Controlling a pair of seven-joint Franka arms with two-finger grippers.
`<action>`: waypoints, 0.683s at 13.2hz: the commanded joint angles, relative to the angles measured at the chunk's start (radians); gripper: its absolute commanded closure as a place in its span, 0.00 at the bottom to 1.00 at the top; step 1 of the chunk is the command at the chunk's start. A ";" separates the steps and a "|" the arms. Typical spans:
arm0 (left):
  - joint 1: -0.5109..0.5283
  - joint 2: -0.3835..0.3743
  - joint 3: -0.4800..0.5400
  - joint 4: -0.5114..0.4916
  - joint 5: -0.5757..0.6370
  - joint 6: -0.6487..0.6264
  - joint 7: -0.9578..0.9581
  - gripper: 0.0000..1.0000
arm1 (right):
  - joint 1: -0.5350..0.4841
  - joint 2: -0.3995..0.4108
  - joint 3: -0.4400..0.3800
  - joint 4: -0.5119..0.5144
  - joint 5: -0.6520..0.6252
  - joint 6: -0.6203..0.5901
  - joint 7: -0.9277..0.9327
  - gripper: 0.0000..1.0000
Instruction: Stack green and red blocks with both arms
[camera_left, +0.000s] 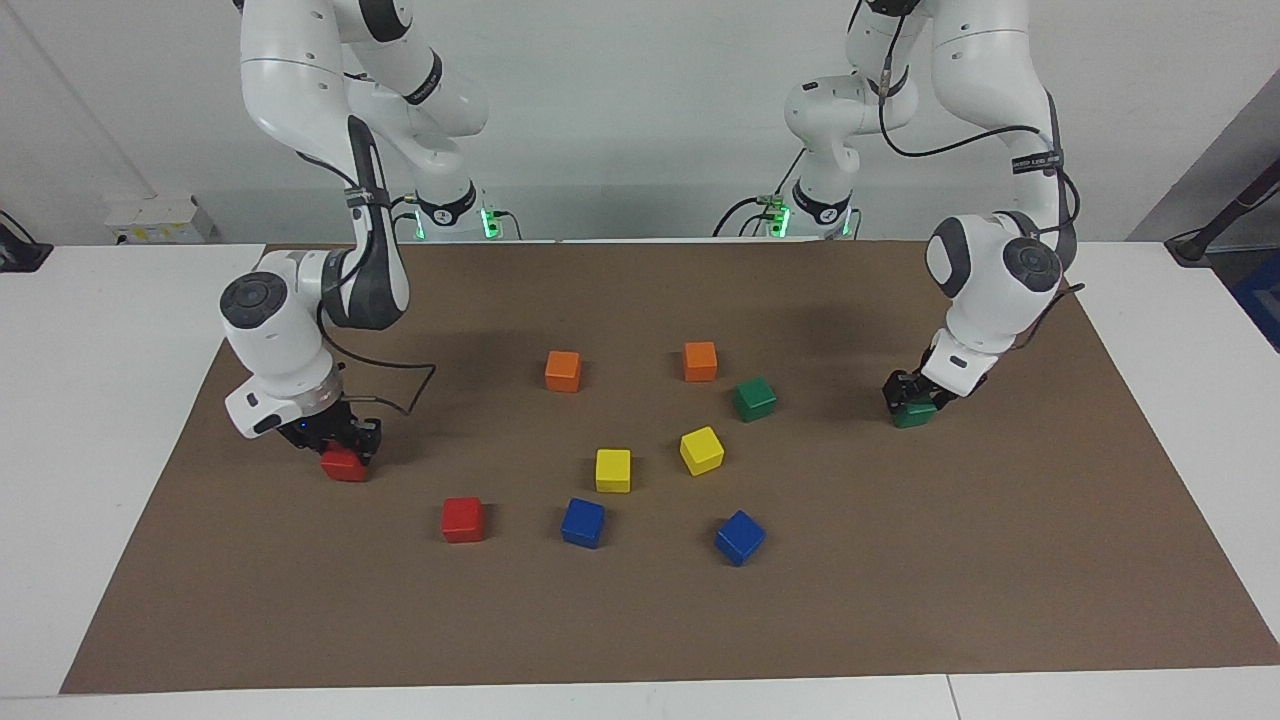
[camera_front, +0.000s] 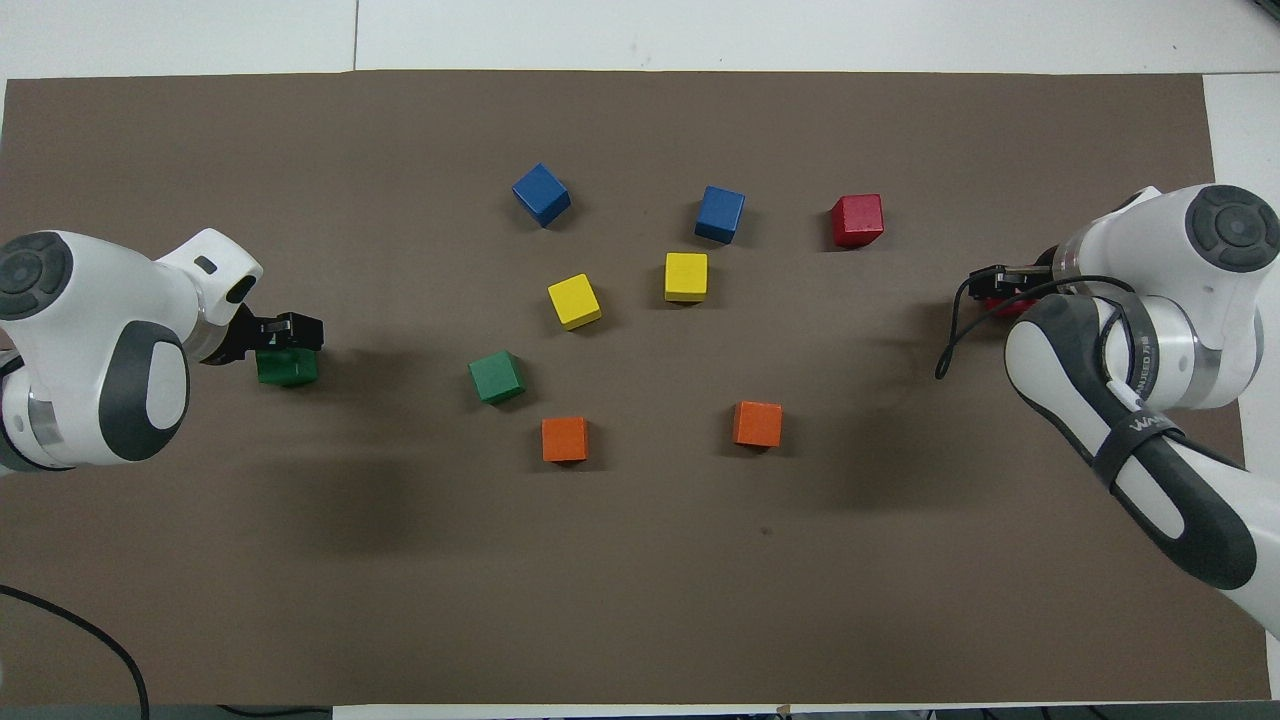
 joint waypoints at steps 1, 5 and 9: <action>-0.123 0.020 0.008 0.124 -0.011 -0.127 -0.232 0.00 | 0.008 -0.012 0.012 0.020 -0.010 -0.001 -0.004 0.00; -0.274 0.020 0.007 0.120 -0.011 -0.098 -0.561 0.00 | 0.157 0.054 0.009 0.284 -0.038 -0.261 0.197 0.00; -0.368 0.009 0.007 0.066 -0.012 -0.006 -0.722 0.00 | 0.241 0.204 0.009 0.520 -0.049 -0.377 0.264 0.00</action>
